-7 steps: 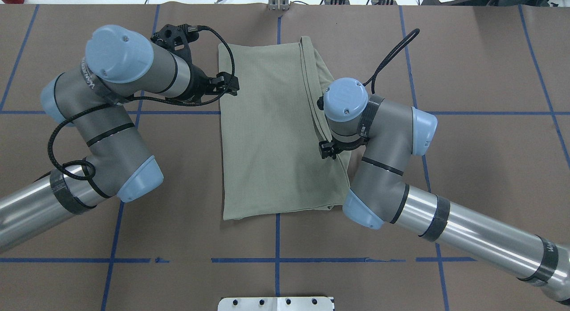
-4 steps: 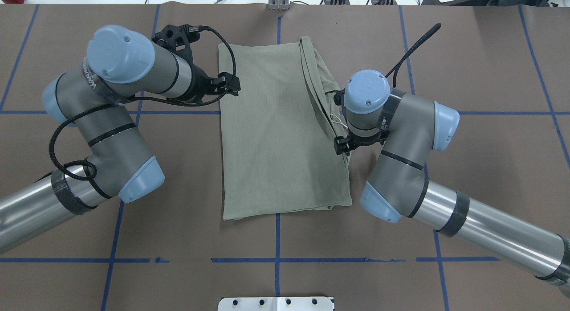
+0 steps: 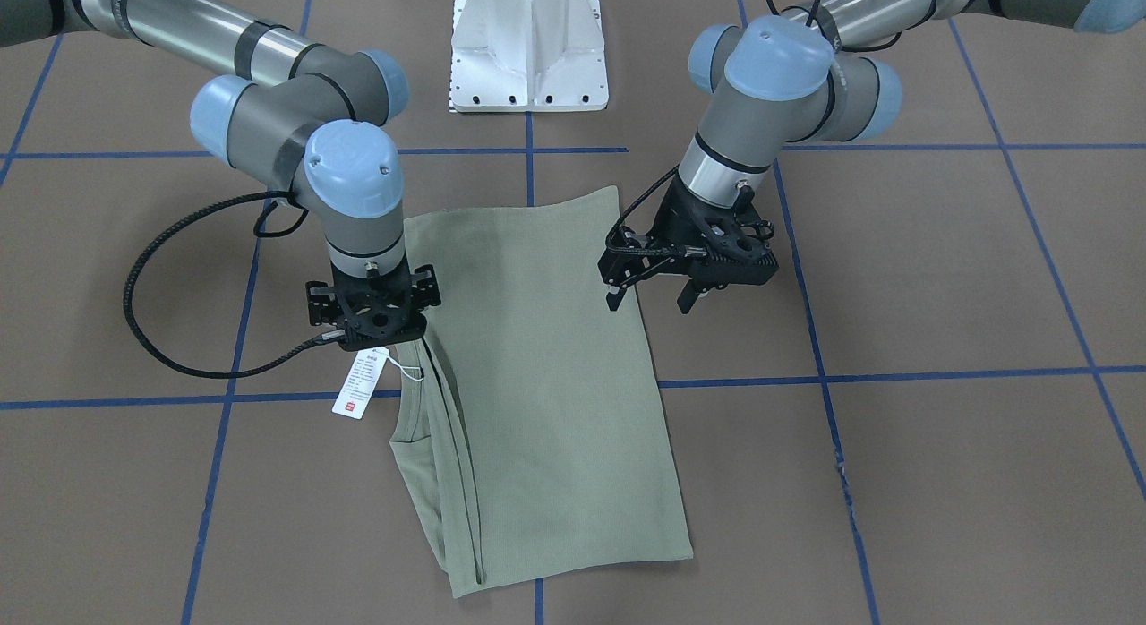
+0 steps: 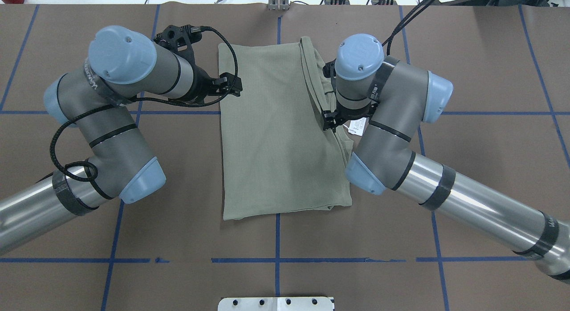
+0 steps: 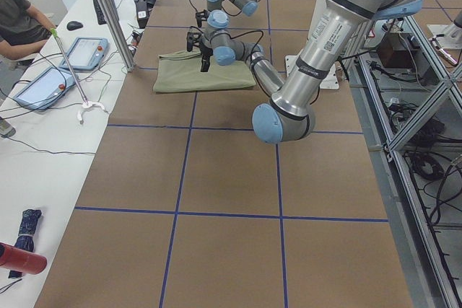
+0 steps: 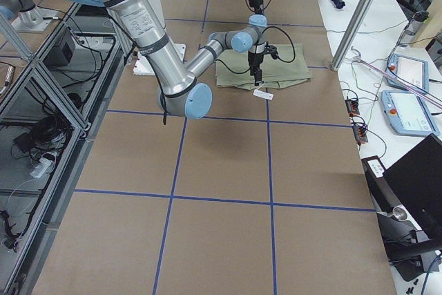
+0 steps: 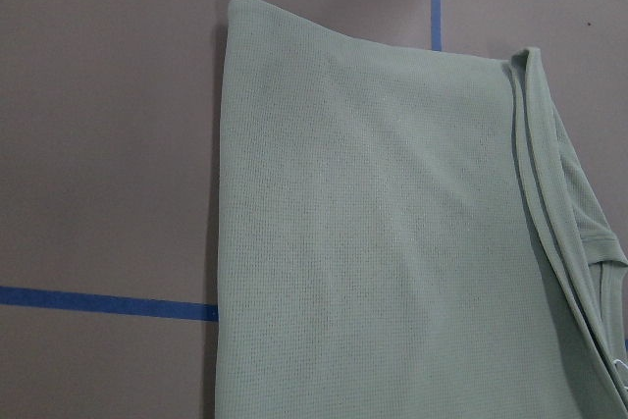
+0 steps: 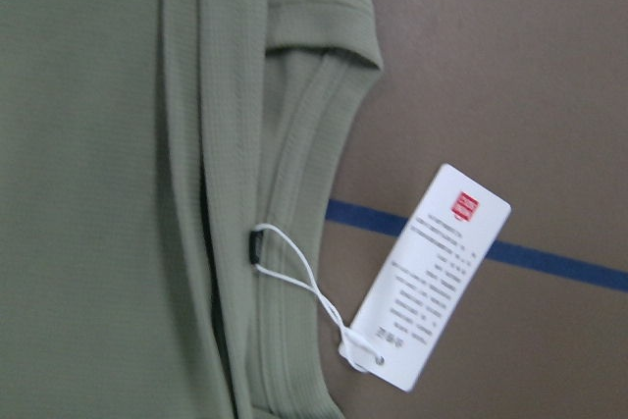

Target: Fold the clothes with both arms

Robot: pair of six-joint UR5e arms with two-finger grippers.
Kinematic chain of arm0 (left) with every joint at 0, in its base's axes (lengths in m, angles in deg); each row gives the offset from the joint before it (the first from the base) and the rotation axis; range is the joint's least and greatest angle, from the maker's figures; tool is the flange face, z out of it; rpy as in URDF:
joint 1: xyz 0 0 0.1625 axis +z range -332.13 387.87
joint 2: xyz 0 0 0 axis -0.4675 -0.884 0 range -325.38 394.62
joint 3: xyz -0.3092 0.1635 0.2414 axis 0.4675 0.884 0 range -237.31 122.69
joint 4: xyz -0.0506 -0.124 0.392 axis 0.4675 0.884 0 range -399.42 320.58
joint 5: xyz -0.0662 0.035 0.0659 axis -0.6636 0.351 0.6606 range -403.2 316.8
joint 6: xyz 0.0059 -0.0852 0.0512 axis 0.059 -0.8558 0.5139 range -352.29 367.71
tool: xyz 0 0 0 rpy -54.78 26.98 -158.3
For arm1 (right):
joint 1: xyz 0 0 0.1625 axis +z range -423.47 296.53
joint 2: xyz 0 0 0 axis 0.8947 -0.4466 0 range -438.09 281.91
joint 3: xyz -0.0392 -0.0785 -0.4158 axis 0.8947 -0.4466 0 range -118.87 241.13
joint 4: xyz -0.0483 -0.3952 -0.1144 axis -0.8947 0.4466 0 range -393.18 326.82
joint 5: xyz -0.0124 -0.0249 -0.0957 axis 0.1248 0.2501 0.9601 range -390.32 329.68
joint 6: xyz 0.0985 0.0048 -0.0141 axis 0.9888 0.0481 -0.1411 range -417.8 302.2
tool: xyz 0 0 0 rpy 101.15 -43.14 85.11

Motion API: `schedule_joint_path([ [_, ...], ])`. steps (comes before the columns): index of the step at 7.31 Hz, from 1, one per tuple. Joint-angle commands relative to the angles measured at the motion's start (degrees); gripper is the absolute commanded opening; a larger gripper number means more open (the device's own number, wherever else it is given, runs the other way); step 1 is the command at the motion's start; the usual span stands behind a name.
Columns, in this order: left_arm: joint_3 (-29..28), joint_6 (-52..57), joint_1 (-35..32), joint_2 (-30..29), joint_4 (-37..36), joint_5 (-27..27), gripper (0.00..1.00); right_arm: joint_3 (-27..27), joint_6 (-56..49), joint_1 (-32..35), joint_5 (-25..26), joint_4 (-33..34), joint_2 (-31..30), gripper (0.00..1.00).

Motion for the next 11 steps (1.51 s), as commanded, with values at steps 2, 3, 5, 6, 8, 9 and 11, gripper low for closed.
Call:
schedule_joint_path([
  [2,-0.1,0.4,-0.1,0.5,0.1,0.0,1.0,-13.8,-0.2,0.2,0.3,-9.4,7.3,1.0],
  [3,-0.1,0.4,-0.2,0.5,0.0,-0.1,1.0,-14.1,-0.5,0.4,0.2,-9.5,7.6,1.0],
  [5,-0.1,0.4,-0.2,0.6,0.1,-0.1,1.0,-14.3,-2.8,1.3,0.2,-9.2,6.1,1.0],
  [6,-0.1,0.4,-0.2,0.6,0.1,-0.1,1.0,-14.3,-3.2,1.9,0.0,-9.3,5.4,1.0],
  [8,-0.2,0.4,-0.1,0.6,0.2,-0.1,1.0,-15.0,-3.6,2.2,0.0,-9.4,4.8,1.0],
  [9,-0.2,0.3,-0.1,0.6,0.2,-0.1,1.0,-15.0,-3.7,2.6,0.0,-9.5,4.2,1.0],
  [11,-0.2,0.2,0.0,0.2,0.2,0.0,1.0,-14.9,-5.6,3.8,-0.1,-10.2,1.9,1.0],
])
